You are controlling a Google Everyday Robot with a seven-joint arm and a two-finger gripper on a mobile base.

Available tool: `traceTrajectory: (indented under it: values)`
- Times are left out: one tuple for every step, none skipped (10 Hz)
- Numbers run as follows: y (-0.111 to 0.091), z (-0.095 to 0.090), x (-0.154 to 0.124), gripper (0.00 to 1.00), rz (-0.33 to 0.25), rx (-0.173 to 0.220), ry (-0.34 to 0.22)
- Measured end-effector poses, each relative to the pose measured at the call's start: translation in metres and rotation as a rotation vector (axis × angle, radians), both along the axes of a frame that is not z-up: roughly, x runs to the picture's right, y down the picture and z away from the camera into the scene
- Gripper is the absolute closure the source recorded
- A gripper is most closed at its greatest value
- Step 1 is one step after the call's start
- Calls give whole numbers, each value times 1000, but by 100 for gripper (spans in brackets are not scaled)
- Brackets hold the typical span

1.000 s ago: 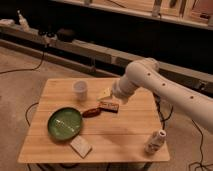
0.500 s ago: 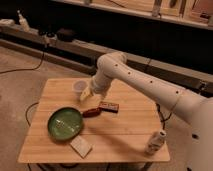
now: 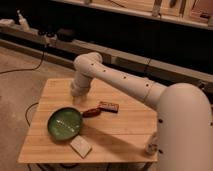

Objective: Push the ceramic bowl across the table

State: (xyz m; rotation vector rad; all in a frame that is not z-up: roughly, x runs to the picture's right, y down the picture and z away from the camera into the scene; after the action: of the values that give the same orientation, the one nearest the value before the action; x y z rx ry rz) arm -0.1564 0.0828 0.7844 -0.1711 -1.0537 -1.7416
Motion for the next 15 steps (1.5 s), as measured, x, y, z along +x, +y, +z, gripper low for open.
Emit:
traceTrajectory:
  values:
    - [12,20,0,100,-7,-41,40]
    - [22,35,0,100,-4,-78,72]
    - [34,48,-1,100,-3,-117,102]
    - [37,52,-1,100,-3,-130,110]
    - [37,52,0,100,-1,-129,111]
    - [37,53,1,100,0,-129,112]
    - [37,52,0,100,-2,-129,111]
    - [37,52,-1,100,-3,-129,110]
    - [37,52,-1,100,-2,-129,110]
    - [37,52,0,100,-2,-129,111]
    - [37,52,-1,100,-4,-129,111]
    - [38,52,0,100,-11,-124,113]
    - [42,51,-3,100,-50,-102,119]
    - [48,48,-11,100,-104,-73,128]
    - [54,45,-18,100,-150,-50,138]
